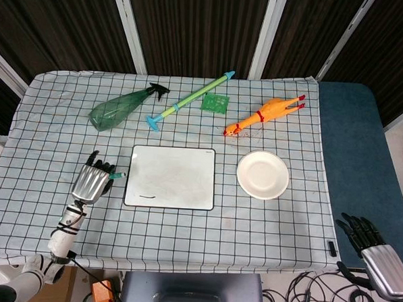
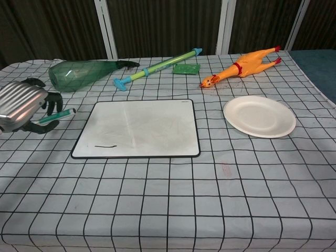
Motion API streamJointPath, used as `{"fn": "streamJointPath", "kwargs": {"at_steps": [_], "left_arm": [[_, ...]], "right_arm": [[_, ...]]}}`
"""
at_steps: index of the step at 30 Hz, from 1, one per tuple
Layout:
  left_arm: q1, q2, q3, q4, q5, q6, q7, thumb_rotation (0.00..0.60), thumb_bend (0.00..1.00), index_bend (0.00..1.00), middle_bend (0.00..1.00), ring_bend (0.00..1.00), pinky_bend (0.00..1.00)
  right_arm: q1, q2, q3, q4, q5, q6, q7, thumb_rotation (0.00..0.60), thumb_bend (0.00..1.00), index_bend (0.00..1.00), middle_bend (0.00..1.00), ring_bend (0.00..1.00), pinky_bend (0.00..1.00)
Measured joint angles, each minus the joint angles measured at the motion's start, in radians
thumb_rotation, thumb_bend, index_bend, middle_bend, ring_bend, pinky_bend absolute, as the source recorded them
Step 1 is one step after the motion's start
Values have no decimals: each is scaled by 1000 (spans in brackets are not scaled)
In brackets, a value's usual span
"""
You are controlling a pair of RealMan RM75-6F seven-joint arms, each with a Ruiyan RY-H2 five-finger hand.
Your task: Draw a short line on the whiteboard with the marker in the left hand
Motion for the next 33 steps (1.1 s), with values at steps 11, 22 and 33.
{"fn": "streamJointPath", "kwargs": {"at_steps": [11,22,33], "left_arm": [[27,10,-9,64,-52,-115,30,600,421,413,452,277,133],[54,73,-1,-82,-55,-111,80,600,392,315,320,205,119],[252,323,112,-589,45,200,25,600,360,5,16,0,31]], "right_arm": [[1,-6,2,-10,7,-9,-24,600,269,0,0,0,47],[1,-6,3,-9,8,-7,-22,600,269,0,0,0,47],[-3,-8,4,-6,17,-7,-29,600,269,0,0,0,46]]}}
